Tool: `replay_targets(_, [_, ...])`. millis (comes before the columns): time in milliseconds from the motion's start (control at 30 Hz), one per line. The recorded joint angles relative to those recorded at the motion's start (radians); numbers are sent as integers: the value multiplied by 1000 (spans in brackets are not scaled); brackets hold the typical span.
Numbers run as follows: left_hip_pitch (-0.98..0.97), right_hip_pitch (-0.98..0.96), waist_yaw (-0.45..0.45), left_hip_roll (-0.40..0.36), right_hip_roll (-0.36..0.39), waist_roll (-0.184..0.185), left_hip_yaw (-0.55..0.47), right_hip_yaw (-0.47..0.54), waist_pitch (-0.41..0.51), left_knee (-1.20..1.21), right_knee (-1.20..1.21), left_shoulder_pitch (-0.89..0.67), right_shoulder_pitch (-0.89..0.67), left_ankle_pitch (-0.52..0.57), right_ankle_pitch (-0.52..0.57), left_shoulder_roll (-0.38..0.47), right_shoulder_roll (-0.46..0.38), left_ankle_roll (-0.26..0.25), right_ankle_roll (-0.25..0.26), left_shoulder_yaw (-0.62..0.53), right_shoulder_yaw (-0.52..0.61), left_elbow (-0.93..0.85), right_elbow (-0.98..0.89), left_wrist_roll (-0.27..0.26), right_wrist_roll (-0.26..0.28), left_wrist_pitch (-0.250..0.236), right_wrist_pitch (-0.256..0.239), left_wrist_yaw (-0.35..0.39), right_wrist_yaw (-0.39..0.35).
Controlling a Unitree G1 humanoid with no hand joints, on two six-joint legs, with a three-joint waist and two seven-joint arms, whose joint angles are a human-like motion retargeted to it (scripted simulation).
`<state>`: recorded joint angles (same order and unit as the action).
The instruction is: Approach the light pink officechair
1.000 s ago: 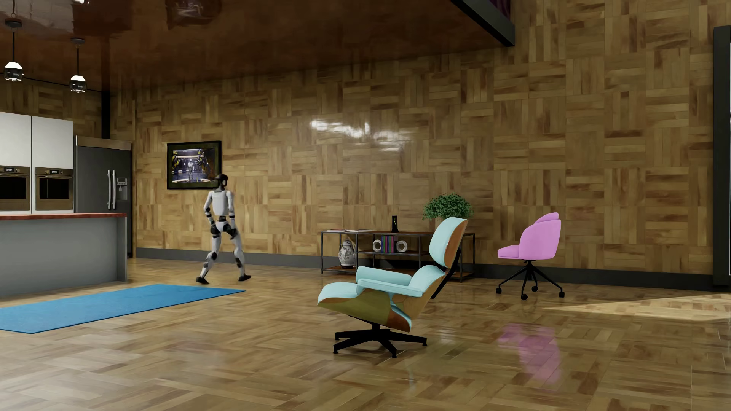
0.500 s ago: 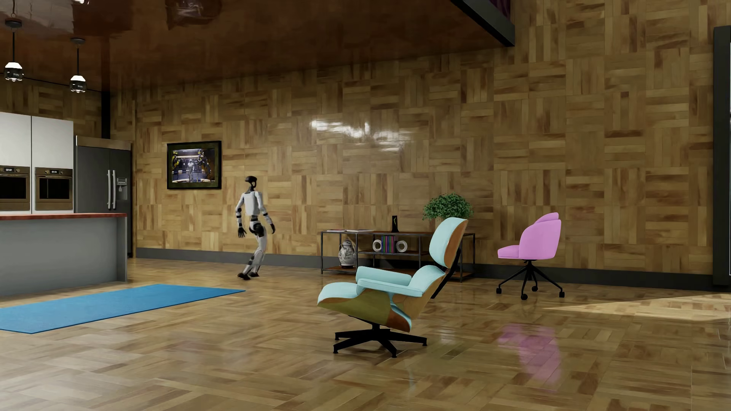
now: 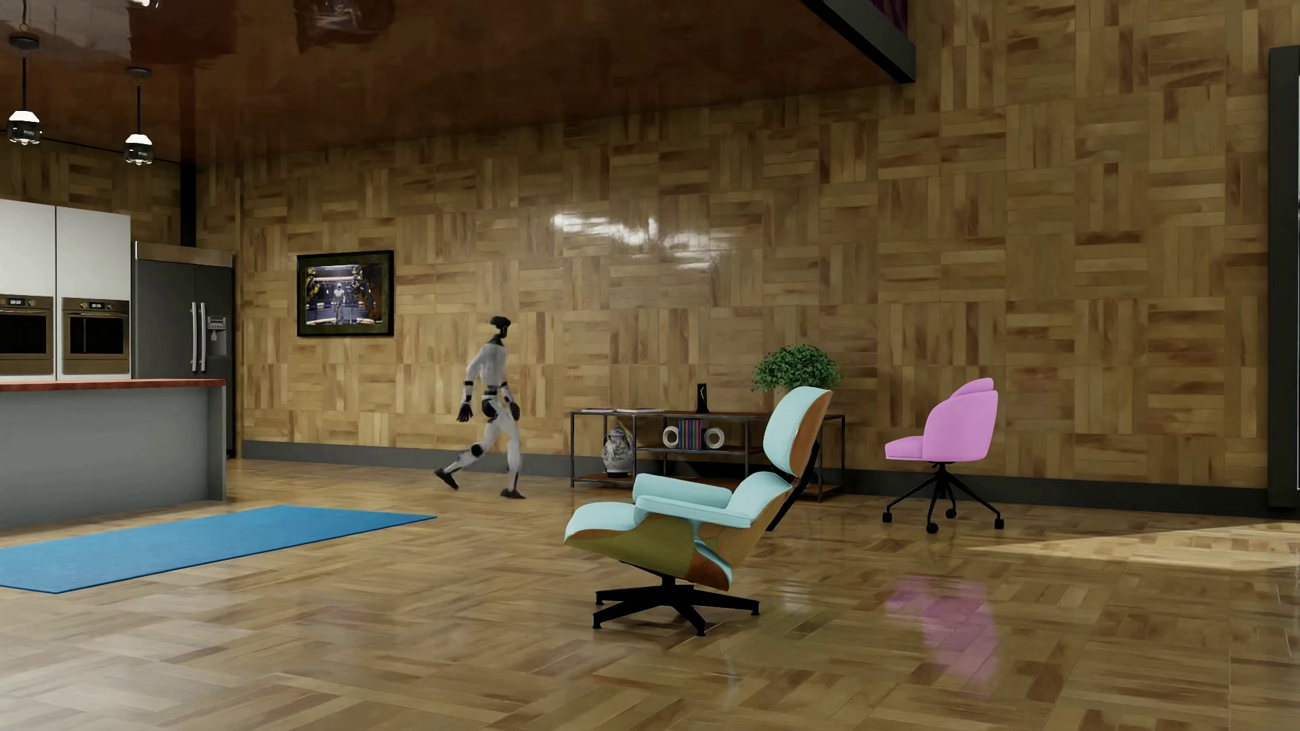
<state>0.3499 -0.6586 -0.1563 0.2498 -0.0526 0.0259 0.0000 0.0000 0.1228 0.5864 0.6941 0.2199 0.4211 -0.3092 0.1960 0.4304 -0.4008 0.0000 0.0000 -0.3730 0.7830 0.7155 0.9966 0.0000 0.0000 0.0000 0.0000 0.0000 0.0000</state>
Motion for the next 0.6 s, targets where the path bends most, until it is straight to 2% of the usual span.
replay_targets(33, [25, -19, -17, 14, 26, 22, 0, 0, 5, 14, 62, 4, -9, 74, 33, -1, 3, 0, 0, 24, 29, 1, 41, 0, 0, 0, 0, 0, 0])
replay_targets(100, [-75, 45, -17, 30, 83, 42, 0, 0, -26, 178, 95, 38, 3, 278, -84, -6, 7, 0, 0, 24, 43, 44, 54, 0, 0, 0, 0, 0, 0])
replay_targets(133, [-163, 92, 39, 7, 115, 47, 0, 0, -33, 318, 95, 44, 15, 288, -150, -11, 8, 0, 0, 15, 13, 70, 24, 0, 0, 0, 0, 0, 0])
replay_targets(167, [-236, 179, 104, -7, 162, 59, 0, 0, -10, 472, 69, 54, -1, 247, -199, -15, 6, 0, 0, 1, 23, 80, -5, 0, 0, 0, 0, 0, 0])
replay_targets(233, [-434, 392, 211, -60, 241, 59, 0, 0, 12, 694, -48, 106, -81, 110, -278, -25, 1, 0, 0, -28, 32, 100, -67, 0, 0, 0, 0, 0, 0])
replay_targets(300, [-650, 594, 313, -107, 272, 55, 0, 0, 18, 659, -163, 154, -155, 35, -396, -20, -5, 0, 0, -95, -88, 126, -172, 0, 0, 0, 0, 0, 0])
replay_targets(333, [-706, 702, 371, -138, 242, 45, 0, 0, 24, 539, -200, 185, -186, 34, -454, -22, -13, 0, 0, -106, -146, 140, -230, 0, 0, 0, 0, 0, 0])
replay_targets(433, [-831, 922, 483, -133, 203, 48, 0, 0, -12, 48, -279, 258, -309, 128, -603, -29, -34, 0, 0, -136, -316, 176, -387, 0, 0, 0, 0, 0, 0])
replay_targets(467, [-851, 973, 501, -130, 193, 51, 0, 0, -33, -89, -286, 281, -345, 130, -631, -28, -47, 0, 0, -140, -343, 178, -433, 0, 0, 0, 0, 0, 0])
replay_targets(500, [-876, 1019, 528, -116, 176, 58, 0, 0, -47, -115, -284, 295, -366, 101, -630, -26, -56, 0, 0, -142, -377, 181, -469, 0, 0, 0, 0, 0, 0])
replay_targets(533, [-893, 1057, 575, -113, 120, 48, 0, 0, -46, -64, -263, 308, -375, 110, -596, -26, -56, 0, 0, -140, -404, 188, -487, 0, 0, 0, 0, 0, 0])
replay_targets(567, [-938, 1069, 594, -126, 66, 25, 0, 0, -48, 74, -203, 304, -368, 186, -518, -27, -47, 0, 0, -155, -422, 213, -489, 0, 0, 0, 0, 0, 0])
replay_targets(600, [-951, 1059, 587, -171, 7, -15, 0, 0, -35, 206, -85, 283, -344, 199, -377, -30, -18, 0, 0, -177, -424, 267, -454, 0, 0, 0, 0, 0, 0])
